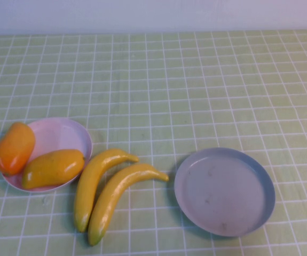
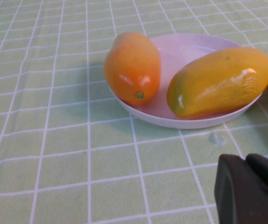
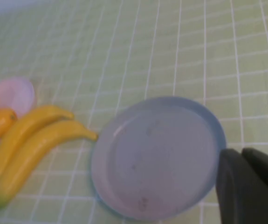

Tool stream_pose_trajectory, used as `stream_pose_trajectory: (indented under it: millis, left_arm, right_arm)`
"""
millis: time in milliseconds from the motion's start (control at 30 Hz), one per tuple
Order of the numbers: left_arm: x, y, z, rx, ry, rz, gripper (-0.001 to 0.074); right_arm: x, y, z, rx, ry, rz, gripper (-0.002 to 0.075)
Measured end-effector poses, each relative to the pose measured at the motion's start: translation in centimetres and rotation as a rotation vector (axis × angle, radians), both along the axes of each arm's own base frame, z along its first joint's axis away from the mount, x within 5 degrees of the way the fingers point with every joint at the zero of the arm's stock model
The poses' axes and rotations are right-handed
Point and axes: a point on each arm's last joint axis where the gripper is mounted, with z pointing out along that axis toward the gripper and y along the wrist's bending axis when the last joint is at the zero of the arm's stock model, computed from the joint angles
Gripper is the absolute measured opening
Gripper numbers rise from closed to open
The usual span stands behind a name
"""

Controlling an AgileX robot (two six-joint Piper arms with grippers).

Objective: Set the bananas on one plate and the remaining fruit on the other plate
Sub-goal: Put another type of fruit in the right plate

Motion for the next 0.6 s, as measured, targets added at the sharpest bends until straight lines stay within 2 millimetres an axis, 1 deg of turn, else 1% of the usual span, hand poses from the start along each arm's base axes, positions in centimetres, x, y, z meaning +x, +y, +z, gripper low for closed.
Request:
stream_pose_trajectory:
  millis: [100,167,267,300,400,467,600]
  left_arm:
    - [0.0,0.0,0.0,0.0,0.0,0.0,0.0003]
    - [0.0,0.0,0.0,0.0,0.0,0.0,0.0003]
    - [0.0,0.0,0.0,0.0,0.0,0.0,0.0003]
    - [0.0,0.0,0.0,0.0,0.0,0.0,0.0003]
    - [0.0,0.0,0.0,0.0,0.0,0.0,0.0003]
    - [0.0,0.0,0.0,0.0,0.0,0.0,0.0003]
    - [0.0,0.0,0.0,0.0,0.0,0.0,0.0003]
  right_arm:
    - [2.0,0.1,1.1,-0.128,0.085,0.105,-0.0015]
    - [3.3,0.4,1.5,-0.181,0.133,0.183,-0.0015]
    - [5.1,1.2,1.6,-0.247,0.159,0.326,-0.0015]
    - [5.6,1.7,1.7,-0.28,0.143,0.4,-0.0015]
    - [7.0,3.7,1.3,-0.373,0.114,0.597,-0.0015]
    - [8.0,5.6,0.9,-0.454,0.095,0.723,-0.0015]
    - [10.1,9.7,0.2,-0.599,0.057,0.902,-0.0015]
